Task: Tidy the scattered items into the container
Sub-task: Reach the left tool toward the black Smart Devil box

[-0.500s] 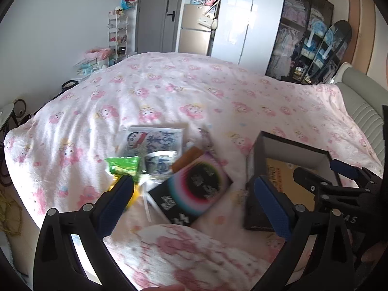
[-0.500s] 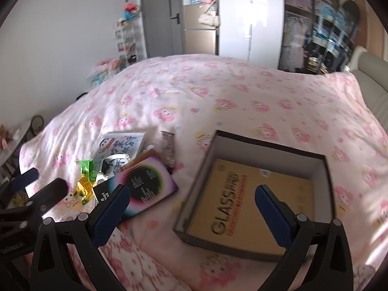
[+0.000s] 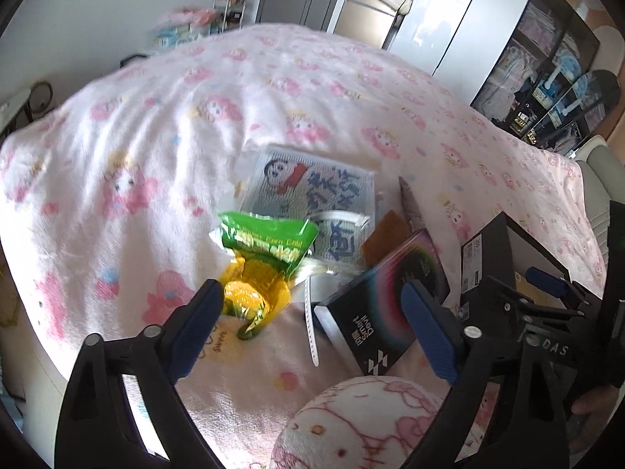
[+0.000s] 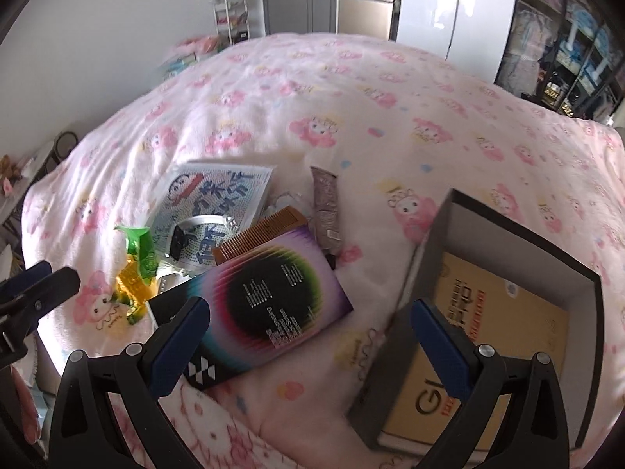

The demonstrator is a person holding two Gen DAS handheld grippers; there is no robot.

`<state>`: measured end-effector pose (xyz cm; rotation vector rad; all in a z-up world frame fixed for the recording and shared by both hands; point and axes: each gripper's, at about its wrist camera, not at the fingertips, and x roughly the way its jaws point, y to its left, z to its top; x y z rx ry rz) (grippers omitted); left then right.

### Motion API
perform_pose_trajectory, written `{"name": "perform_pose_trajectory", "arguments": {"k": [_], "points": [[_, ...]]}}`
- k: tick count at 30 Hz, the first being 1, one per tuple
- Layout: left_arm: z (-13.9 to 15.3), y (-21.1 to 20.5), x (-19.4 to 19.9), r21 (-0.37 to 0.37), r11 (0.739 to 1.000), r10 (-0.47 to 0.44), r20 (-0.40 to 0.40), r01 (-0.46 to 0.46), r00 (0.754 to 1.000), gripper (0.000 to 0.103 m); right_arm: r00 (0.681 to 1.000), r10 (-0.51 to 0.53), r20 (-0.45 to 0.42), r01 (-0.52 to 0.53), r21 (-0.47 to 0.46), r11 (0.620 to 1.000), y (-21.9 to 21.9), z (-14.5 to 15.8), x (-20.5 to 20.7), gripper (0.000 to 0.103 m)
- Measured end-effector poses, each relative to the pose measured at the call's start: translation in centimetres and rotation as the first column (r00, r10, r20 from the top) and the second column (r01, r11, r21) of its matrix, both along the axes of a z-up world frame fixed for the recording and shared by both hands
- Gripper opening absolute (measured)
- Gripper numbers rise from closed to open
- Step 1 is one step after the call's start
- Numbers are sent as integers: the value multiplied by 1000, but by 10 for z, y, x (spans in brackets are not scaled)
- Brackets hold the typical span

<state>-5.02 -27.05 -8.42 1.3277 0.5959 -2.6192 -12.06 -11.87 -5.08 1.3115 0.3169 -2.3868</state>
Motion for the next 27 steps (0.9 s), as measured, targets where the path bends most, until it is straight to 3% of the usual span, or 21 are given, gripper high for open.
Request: {"name": "perform_pose_trajectory", "arguments": {"k": [2,5,7,10,14,17,21,27], "points": [[-12,-2,-7,27,999,-22,33,21,999,64,1000,-3,19,2,16,1000,-6,-10,-10,103],[-30,-6,-21,105,993,-64,69,56,996,52,997,-8,79,7,3,1000,-12,-25,-21,101],[-41,-6,-30,172,980,-116,93,99,989,48,993,10,116,-10,3,1000,-18,-36,-24,95],[-57,-4,-43,250,958,-182,141,143,973,47,988,18,152,-19,5,1000,-24,-48,-24,95],[-69,2,-51,285,935,-270,186,211,945,44,982,22,189,-22,-3,1000,-27,-61,-26,94],[-76,8,-55,324,910,-332,201,258,921,43,975,35,221,-35,-2,999,-31,-72,-25,85],[-92,15,-68,322,907,-359,255,271,898,43,963,36,266,-36,-3,999,-33,-88,-22,82],[-109,13,-83,410,874,-377,240,259,895,44,947,11,320,-3,-25,1000,-27,-104,-20,82]]}}
